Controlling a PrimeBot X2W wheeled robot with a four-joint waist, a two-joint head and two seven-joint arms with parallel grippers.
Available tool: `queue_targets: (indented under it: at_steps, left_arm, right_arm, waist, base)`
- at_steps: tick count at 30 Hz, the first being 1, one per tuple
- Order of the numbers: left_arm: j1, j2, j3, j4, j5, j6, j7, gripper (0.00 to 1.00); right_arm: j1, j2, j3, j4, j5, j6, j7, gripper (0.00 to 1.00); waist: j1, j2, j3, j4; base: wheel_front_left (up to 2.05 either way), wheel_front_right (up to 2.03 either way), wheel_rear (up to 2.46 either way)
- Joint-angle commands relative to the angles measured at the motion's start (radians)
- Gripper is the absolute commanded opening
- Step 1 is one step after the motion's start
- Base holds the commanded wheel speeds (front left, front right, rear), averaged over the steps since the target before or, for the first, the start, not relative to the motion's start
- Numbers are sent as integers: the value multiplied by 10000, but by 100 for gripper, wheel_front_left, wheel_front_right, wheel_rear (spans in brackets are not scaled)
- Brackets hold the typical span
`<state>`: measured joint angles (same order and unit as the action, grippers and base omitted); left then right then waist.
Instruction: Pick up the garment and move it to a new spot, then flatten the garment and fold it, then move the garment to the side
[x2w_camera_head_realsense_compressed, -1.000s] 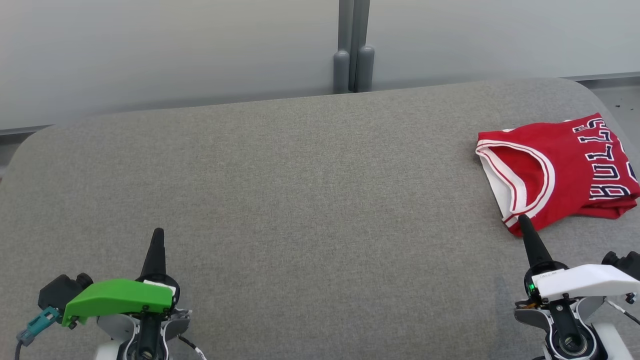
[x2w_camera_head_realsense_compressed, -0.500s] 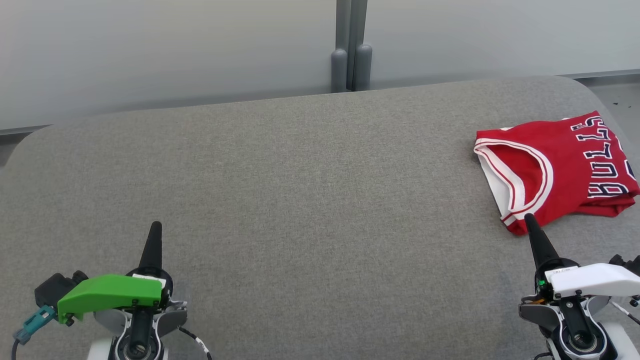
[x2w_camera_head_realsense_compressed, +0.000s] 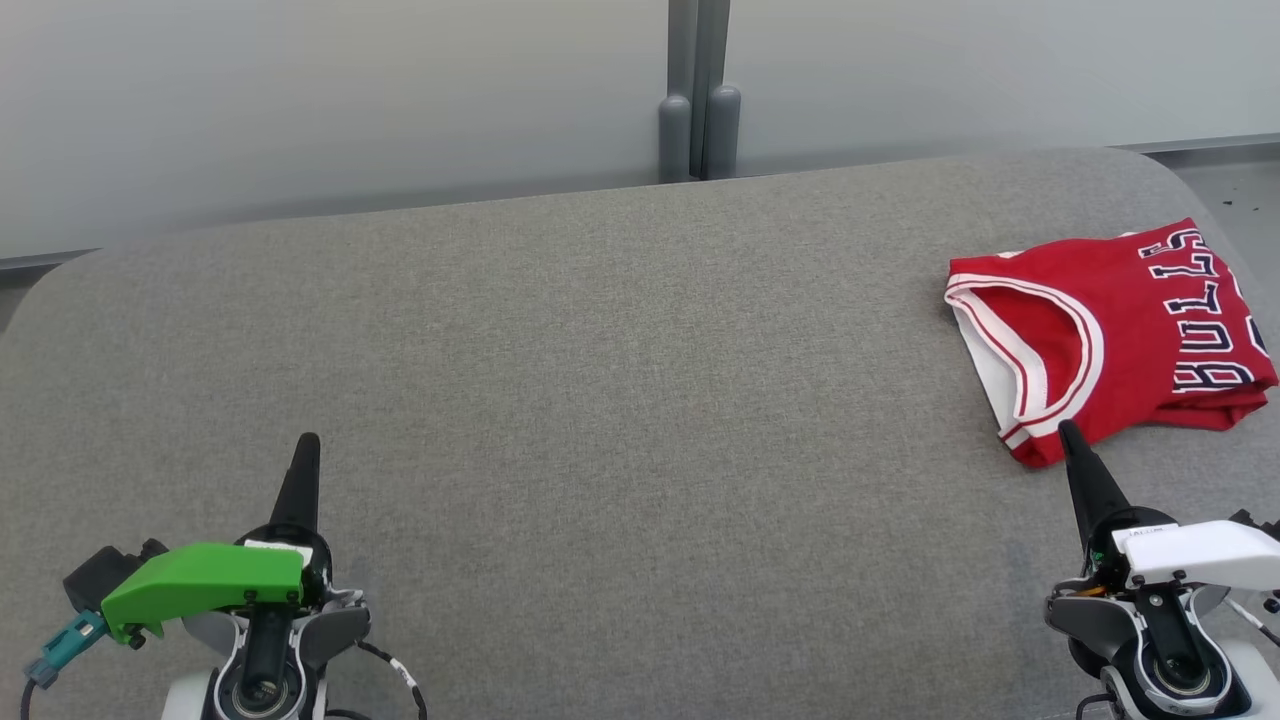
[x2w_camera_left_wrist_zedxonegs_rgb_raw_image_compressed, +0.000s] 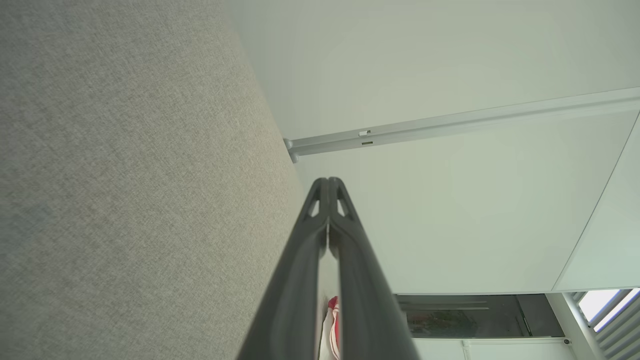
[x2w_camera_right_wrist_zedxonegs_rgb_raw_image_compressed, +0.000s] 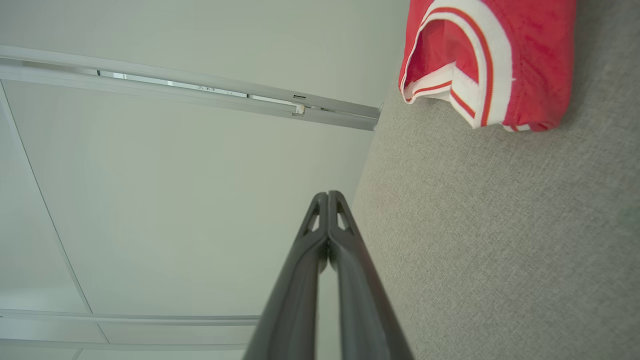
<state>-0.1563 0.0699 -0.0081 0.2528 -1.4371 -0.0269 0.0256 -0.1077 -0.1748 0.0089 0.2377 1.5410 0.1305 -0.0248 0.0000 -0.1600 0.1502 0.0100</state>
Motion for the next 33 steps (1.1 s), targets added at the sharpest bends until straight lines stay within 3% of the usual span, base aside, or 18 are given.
queue_targets:
  at_steps: [1,33]
  left_arm:
    - [-255,-39,67,-25,-196,-103,68,0]
    - [-468,-206,499,121,-1820,-400,524,0]
  right_arm:
    - [-119,-107,5,5,257,4,-5,0]
    - [-208,-786,524,91,2934,4,-301,0]
  waist:
    - [0,0,3,-4]
    - [0,0,76,-102]
  base:
    - [0,0,0]
    - [0,0,0]
